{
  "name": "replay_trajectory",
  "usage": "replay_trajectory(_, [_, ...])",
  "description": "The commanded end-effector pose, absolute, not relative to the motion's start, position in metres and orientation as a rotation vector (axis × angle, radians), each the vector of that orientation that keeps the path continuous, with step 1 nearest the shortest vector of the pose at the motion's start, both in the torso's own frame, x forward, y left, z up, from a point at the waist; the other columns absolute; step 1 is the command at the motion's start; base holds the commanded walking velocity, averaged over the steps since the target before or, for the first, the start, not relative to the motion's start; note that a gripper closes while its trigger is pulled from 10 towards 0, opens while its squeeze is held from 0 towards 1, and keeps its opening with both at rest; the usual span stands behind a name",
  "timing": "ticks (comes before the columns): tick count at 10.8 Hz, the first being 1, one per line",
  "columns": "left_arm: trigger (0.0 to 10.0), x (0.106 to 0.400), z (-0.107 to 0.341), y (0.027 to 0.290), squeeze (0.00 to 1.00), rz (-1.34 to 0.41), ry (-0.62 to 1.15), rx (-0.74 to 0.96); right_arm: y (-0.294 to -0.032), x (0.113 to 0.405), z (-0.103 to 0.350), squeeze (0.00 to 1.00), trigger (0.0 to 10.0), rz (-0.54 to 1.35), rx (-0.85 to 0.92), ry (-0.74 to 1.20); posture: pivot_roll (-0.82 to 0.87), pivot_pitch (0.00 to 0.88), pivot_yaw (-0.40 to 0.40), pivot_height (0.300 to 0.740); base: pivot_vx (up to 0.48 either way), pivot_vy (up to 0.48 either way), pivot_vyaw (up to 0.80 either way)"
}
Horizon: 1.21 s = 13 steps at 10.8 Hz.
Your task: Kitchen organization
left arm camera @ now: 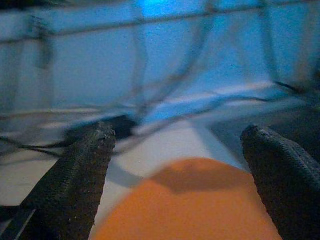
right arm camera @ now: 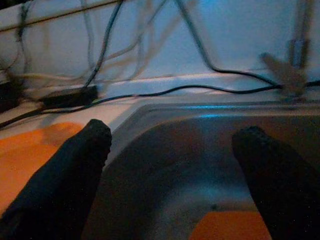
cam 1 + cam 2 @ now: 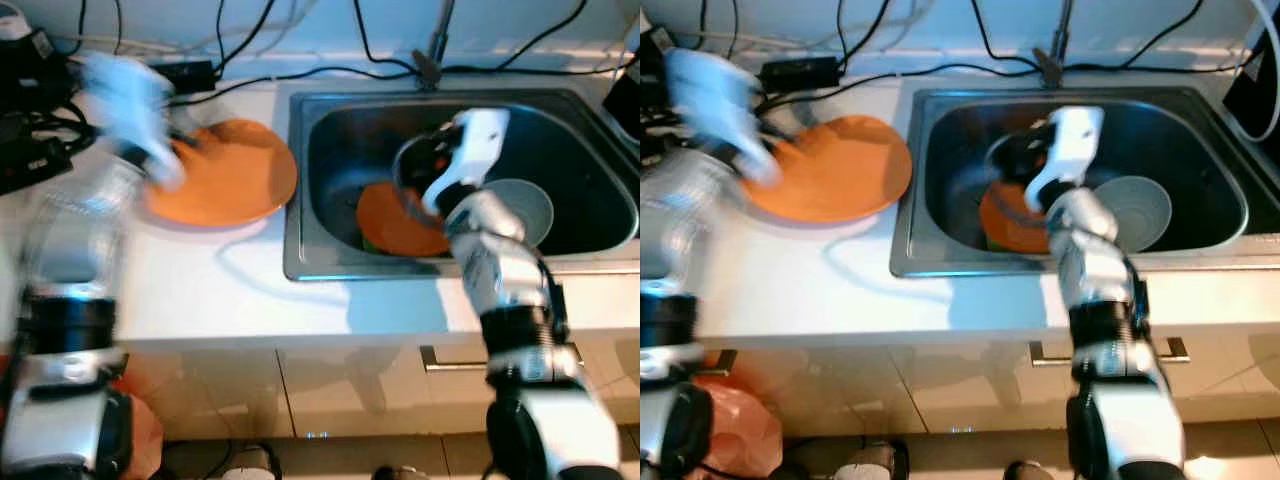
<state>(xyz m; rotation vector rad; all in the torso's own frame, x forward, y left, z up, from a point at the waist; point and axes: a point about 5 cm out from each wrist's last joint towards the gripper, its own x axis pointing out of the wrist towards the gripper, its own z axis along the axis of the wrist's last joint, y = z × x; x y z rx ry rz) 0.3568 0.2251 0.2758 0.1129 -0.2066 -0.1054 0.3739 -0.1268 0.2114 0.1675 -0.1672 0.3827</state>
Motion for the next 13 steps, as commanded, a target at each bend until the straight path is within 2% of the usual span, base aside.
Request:
replay_trajectory(1, [10.0, 0.358, 0.264, 0.239, 0.00, -0.015, -0.146, 0.091, -0.116, 0.366, 0.215, 0.00, 10.0, 0.462, 0.166, -0.174, 0.15, 0.090, 0.028, 0.740, 0.000, 0.000, 0.00])
replay_trajectory(3, [10.0, 0.358, 0.243, 0.254, 0.00, 0.071, -0.053, 0.043, -0.097, 0.347, 0.218, 0.00, 10.0, 0.605, 0.158, -0.183, 0.15, 0.088, 0.034, 0.740, 0.000, 0.000, 0.00])
replay_trajectory(4, [10.0, 0.357, 0.232, 0.259, 1.00, 0.130, -0.018, -0.010, -0.092, 0.338, 0.218, 0.00, 10.0, 0.647, 0.140, -0.174, 0.14, 0.087, 0.035, 0.740, 0.000, 0.000, 0.00])
replay_trajectory(5, [10.0, 0.356, 0.217, 0.267, 1.00, 0.219, 0.050, -0.119, -0.091, 0.330, 0.214, 0.00, 10.0, 0.672, 0.140, -0.144, 0.14, 0.088, 0.037, 0.740, 0.000, 0.000, 0.00])
replay_trajectory(7, [10.0, 0.354, 0.201, 0.275, 1.00, 0.285, 0.126, -0.219, -0.092, 0.324, 0.213, 0.00, 10.0, 0.684, 0.156, -0.123, 0.14, 0.090, 0.043, 0.740, 0.000, 0.000, 0.00])
replay_trajectory(8, [10.0, 0.354, 0.195, 0.275, 0.90, 0.299, 0.163, -0.281, -0.091, 0.323, 0.213, 0.00, 10.0, 0.683, 0.154, -0.127, 0.14, 0.090, 0.043, 0.740, 0.000, 0.000, 0.00])
replay_trajectory(9, [10.0, 0.357, 0.189, 0.270, 0.09, 0.279, 0.215, -0.363, -0.090, 0.321, 0.219, 0.00, 10.0, 0.670, 0.159, -0.168, 0.14, 0.090, 0.048, 0.740, 0.000, 0.000, 0.00])
replay_trajectory(10, [10.0, 0.359, 0.187, 0.266, 0.00, 0.258, 0.237, -0.411, -0.090, 0.321, 0.221, 0.00, 10.0, 0.666, 0.166, -0.179, 0.14, 0.089, 0.050, 0.740, 0.000, 0.000, 0.00])
replay_trajectory(13, [10.0, 0.365, 0.188, 0.255, 0.00, 0.225, 0.280, -0.561, -0.089, 0.319, 0.225, 0.00, 10.0, 0.658, 0.179, -0.206, 0.13, 0.088, 0.053, 0.740, 0.000, 0.000, 0.00])
